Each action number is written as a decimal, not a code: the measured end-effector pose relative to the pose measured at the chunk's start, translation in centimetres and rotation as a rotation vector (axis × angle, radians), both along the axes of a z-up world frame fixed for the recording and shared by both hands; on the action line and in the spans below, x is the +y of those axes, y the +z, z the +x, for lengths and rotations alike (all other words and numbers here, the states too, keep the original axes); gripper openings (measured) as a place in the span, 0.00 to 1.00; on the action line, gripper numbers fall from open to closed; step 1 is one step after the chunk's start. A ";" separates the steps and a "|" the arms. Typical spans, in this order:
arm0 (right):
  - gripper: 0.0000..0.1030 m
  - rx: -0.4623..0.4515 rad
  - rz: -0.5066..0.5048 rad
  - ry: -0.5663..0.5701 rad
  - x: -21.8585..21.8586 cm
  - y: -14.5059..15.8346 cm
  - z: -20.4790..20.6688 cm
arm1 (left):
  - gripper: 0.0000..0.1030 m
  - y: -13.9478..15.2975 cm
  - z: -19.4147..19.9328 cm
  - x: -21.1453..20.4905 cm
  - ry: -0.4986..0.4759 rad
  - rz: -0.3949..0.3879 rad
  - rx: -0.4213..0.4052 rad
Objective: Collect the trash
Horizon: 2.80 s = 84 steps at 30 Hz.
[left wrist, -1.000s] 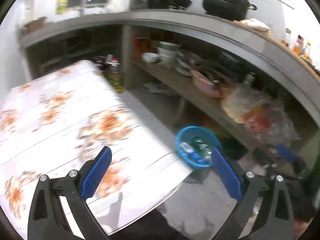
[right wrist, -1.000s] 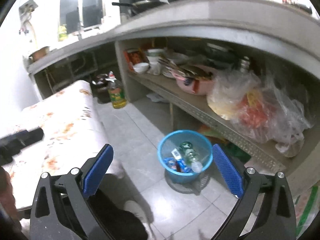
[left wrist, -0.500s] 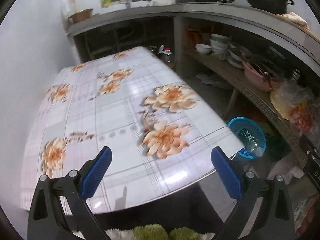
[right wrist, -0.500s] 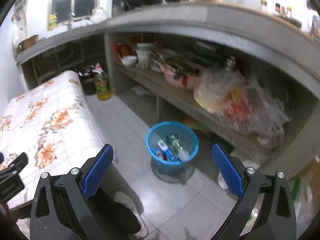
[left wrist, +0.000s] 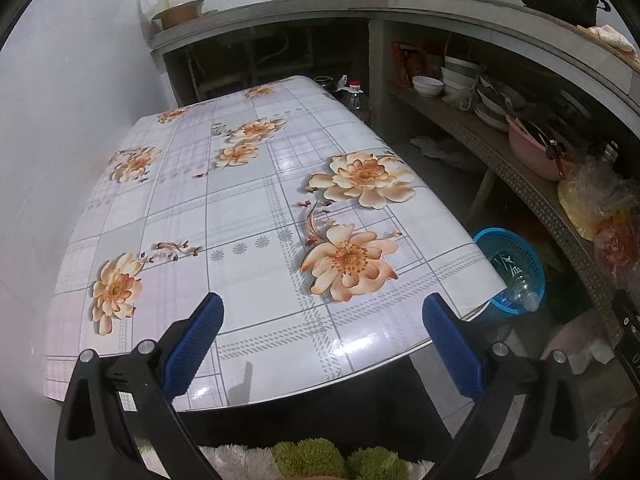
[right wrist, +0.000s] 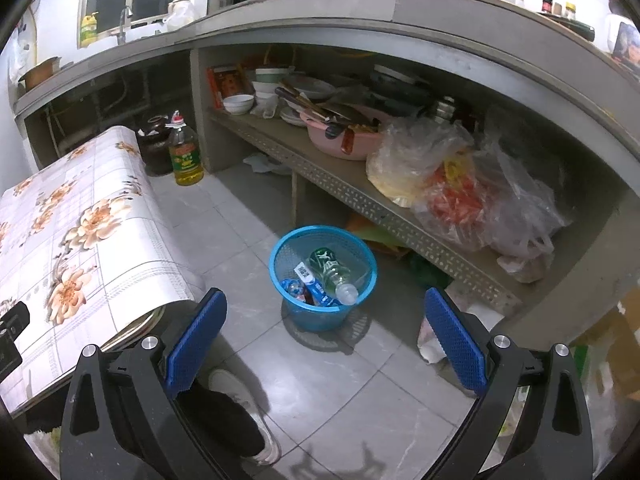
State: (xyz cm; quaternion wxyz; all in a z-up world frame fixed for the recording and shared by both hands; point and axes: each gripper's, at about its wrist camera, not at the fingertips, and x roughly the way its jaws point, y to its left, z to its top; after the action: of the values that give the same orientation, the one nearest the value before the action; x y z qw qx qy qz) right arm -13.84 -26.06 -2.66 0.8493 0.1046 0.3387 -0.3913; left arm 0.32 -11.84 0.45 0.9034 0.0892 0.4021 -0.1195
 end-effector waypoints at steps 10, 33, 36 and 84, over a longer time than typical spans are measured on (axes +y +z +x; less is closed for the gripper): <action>0.92 0.003 0.004 -0.003 0.0 0.0 -0.1 | 0.95 0.0 -0.2 -0.4 -0.007 0.013 0.000; 0.92 0.006 0.004 -0.001 -0.1 -0.1 -0.2 | 0.95 -0.2 -0.1 -0.3 -0.003 0.013 0.006; 0.92 0.006 0.004 -0.001 0.0 -0.1 -0.1 | 0.95 -0.2 -0.1 -0.3 -0.003 0.013 0.007; 0.92 0.045 -0.010 0.021 -1.2 -0.2 -0.1 | 0.95 -0.6 0.1 0.0 -0.004 0.014 0.019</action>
State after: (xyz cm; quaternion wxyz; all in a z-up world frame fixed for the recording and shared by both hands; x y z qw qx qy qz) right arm -13.91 -27.22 -2.89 0.8459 0.0878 0.3570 -0.3864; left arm 0.42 -11.81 -0.19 0.8986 0.0954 0.4114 -0.1194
